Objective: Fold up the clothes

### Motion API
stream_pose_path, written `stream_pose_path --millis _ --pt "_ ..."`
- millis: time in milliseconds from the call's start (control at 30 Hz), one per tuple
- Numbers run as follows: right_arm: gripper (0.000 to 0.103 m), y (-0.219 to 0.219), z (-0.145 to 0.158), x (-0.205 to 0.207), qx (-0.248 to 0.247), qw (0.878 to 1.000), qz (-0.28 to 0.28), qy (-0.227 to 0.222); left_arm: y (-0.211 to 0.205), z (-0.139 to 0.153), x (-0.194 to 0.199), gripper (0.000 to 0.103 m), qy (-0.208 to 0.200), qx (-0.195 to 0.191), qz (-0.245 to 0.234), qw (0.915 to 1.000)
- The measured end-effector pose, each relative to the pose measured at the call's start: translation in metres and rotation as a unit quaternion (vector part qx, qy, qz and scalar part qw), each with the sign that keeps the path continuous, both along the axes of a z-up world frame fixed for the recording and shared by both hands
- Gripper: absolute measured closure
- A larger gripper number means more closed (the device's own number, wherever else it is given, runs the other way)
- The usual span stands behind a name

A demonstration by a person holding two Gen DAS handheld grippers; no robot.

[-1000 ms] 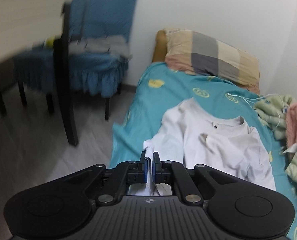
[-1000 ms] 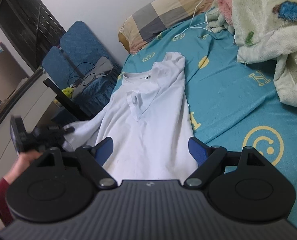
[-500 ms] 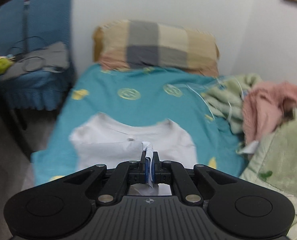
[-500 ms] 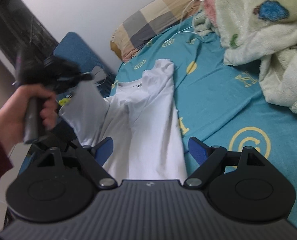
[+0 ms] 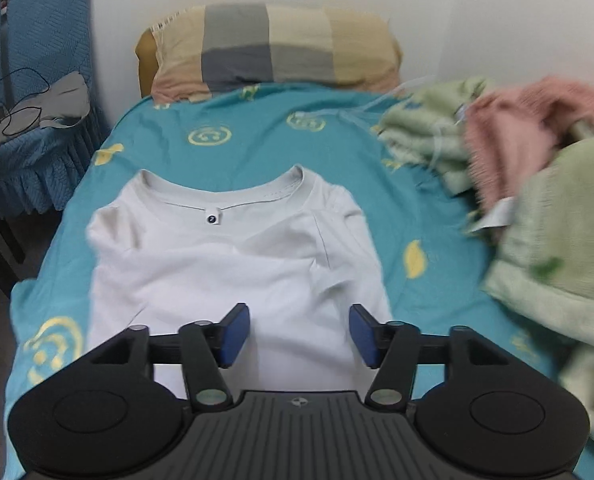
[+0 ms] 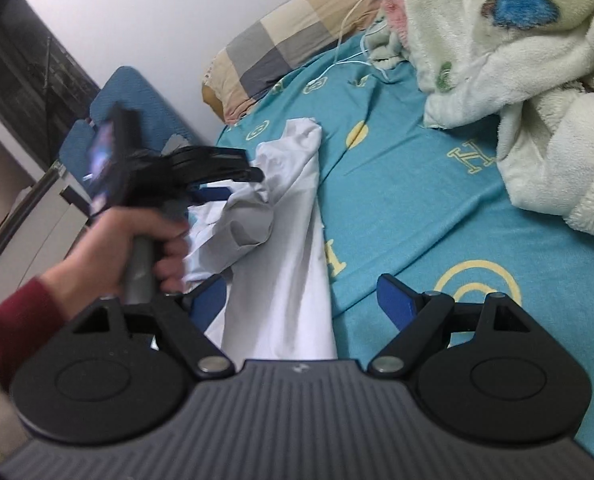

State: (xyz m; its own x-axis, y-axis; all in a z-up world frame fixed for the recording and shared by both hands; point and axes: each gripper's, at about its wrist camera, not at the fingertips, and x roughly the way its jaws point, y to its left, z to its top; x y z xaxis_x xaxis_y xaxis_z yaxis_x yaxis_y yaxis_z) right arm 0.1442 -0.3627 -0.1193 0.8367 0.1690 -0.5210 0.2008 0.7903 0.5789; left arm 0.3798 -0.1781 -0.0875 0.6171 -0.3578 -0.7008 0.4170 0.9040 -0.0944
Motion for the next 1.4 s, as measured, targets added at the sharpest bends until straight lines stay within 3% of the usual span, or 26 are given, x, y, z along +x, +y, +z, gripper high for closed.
stream_pose_path --millis 100,200,333,533,600,700,767,867,1100,1167,1267,1333,1400 --pt "0.019 0.004 0.004 -0.002 -0.007 1.000 0.008 -0.005 0.060 0.014 -0.054 0.034 0.017 -0.040 0.016 0.9989" --pt "0.019 0.006 0.009 -0.007 -0.009 1.000 0.016 -0.012 0.126 0.009 -0.109 0.030 0.074 -0.070 0.046 0.9937" --pt "0.019 0.009 0.019 -0.014 -0.007 0.999 0.025 -0.026 0.201 -0.015 -0.168 0.030 0.156 -0.073 0.089 0.9809" --pt "0.019 0.015 0.027 -0.018 -0.017 0.999 0.030 -0.026 0.249 -0.044 -0.203 0.032 0.264 -0.099 0.081 0.9559" --pt "0.019 0.019 0.028 -0.018 -0.028 0.999 0.033 -0.024 0.246 -0.053 -0.211 0.034 0.282 -0.084 0.052 0.9544" --pt "0.019 0.024 0.027 -0.016 -0.039 0.998 0.039 -0.019 0.233 -0.048 -0.221 0.047 0.268 -0.021 0.020 0.9629" --pt "0.019 0.026 0.024 -0.015 -0.044 0.998 0.042 -0.014 0.225 -0.041 -0.226 0.085 0.267 0.017 0.015 0.9634" --pt "0.019 0.027 0.022 -0.013 -0.045 0.998 0.045 -0.010 0.204 -0.019 -0.240 0.096 0.233 0.073 -0.006 0.9697" --pt "0.019 0.021 0.021 -0.014 -0.024 0.998 0.046 -0.019 0.126 0.034 -0.293 0.098 0.162 0.139 -0.022 0.9766" --pt "0.019 0.018 0.021 -0.015 -0.016 0.999 0.046 -0.021 0.107 0.025 -0.306 0.098 0.182 0.138 -0.025 0.9732" --pt "0.019 0.014 0.020 -0.017 0.014 0.998 0.051 -0.027 0.083 0.000 -0.325 0.098 0.190 0.165 -0.053 0.9663" --pt "0.019 0.010 0.017 -0.019 0.041 0.997 0.057 -0.031 0.076 -0.009 -0.333 0.096 0.180 0.182 -0.060 0.9648" --pt "0.019 0.008 0.015 -0.023 0.067 0.995 0.065 -0.033 0.076 -0.013 -0.337 0.088 0.166 0.188 -0.057 0.9665"
